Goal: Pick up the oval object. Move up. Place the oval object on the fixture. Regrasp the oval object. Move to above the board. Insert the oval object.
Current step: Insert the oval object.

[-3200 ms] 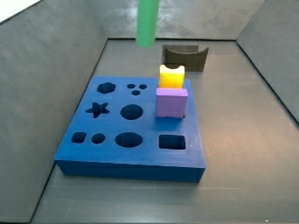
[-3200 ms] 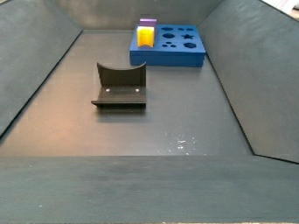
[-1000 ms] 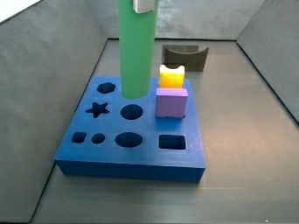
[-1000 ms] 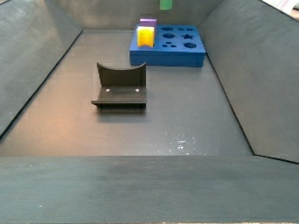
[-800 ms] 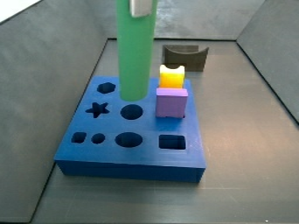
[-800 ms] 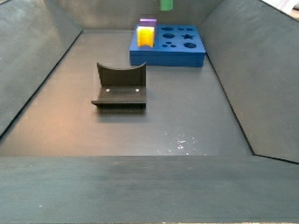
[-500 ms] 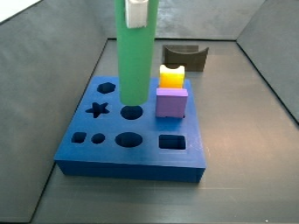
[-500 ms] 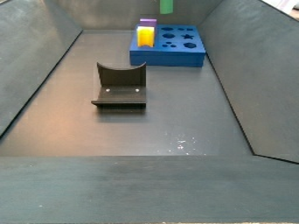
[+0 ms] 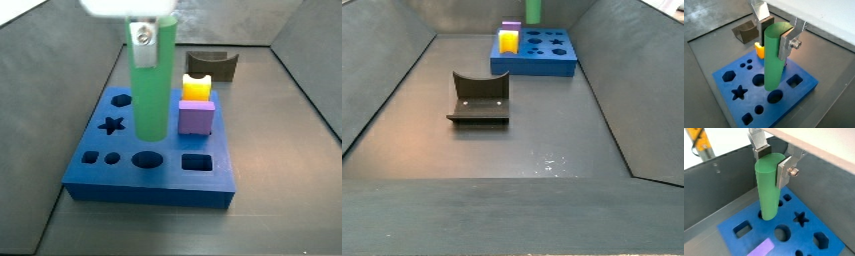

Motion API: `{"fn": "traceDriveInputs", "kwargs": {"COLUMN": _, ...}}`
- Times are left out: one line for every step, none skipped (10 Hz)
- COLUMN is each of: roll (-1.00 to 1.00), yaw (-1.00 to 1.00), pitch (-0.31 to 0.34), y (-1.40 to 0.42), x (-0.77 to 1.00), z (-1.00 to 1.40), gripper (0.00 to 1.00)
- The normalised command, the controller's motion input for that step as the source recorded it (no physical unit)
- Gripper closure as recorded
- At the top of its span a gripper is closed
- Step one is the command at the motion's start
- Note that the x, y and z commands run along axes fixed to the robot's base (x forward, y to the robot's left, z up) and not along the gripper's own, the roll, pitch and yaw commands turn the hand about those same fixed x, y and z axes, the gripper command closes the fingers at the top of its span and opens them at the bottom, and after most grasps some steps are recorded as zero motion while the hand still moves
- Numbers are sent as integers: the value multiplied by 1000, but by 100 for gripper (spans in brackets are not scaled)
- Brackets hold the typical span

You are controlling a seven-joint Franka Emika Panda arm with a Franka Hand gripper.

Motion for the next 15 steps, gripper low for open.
{"fn": "traceDriveInputs", "kwargs": {"roll": 6, "yaw": -197, "pitch": 0, "y": -354, "x": -251, "z": -737, "gripper": 100}}
{"fn": "traceDriveInputs", "kwargs": {"roll": 0, "yaw": -123, "pitch": -40, "y": -140, "x": -151, "z": -614, "gripper": 100}}
{"fn": "traceDriveInputs", "kwargs": {"roll": -93, "yaw": 0, "pitch": -36, "y": 114, "x": 0, "z": -451, "gripper": 100}}
{"fn": "traceDriveInputs", "kwargs": {"roll": -126, "yaw": 26, "pitch": 0, "y": 323, "x": 83, "z": -363, "gripper": 100}}
{"fn": "traceDriveInputs", "kwargs": {"roll": -101, "yaw": 0, "pitch": 0, "y": 171, "x": 63, "z": -329, "gripper": 100}}
{"fn": "traceDriveInputs", "kwargs": {"roll": -66, "yaw": -77, "pitch": -20, "y": 0, "x": 94, "z": -246, "gripper": 100}}
{"fn": "traceDriveInputs", "kwargs": {"roll": -27, "yaw": -69, "pitch": -43, "y": -91, "x": 157, "z": -300, "gripper": 100}}
{"fn": "traceDriveInputs", "kwargs": {"roll": -19, "yaw": -117, "pitch": -54, "y": -126, "x": 249, "z": -260, "gripper": 100}}
{"fn": "traceDriveInputs", "kwargs": {"roll": -17, "yaw": -123, "pitch": -61, "y": -117, "x": 266, "z": -214, "gripper": 100}}
{"fn": "traceDriveInputs", "kwargs": {"roll": -17, "yaw": -29, "pitch": 0, "y": 0, "x": 154, "z": -234, "gripper": 100}}
{"fn": "traceDriveInputs", "kwargs": {"roll": -24, "yaw": 0, "pitch": -1, "y": 0, "x": 143, "z": -271, "gripper": 100}}
{"fn": "traceDriveInputs", "kwargs": {"roll": 0, "yaw": -103, "pitch": 0, "y": -71, "x": 0, "z": -586, "gripper": 100}}
{"fn": "traceDriveInputs", "kwargs": {"roll": 0, "yaw": -174, "pitch": 0, "y": -140, "x": -77, "z": -837, "gripper": 100}}
{"fn": "traceDriveInputs", "kwargs": {"roll": 0, "yaw": -186, "pitch": 0, "y": -97, "x": -89, "z": -1000, "gripper": 100}}
{"fn": "traceDriveInputs", "kwargs": {"roll": 0, "yaw": -186, "pitch": 0, "y": -14, "x": 0, "z": -817, "gripper": 100}}
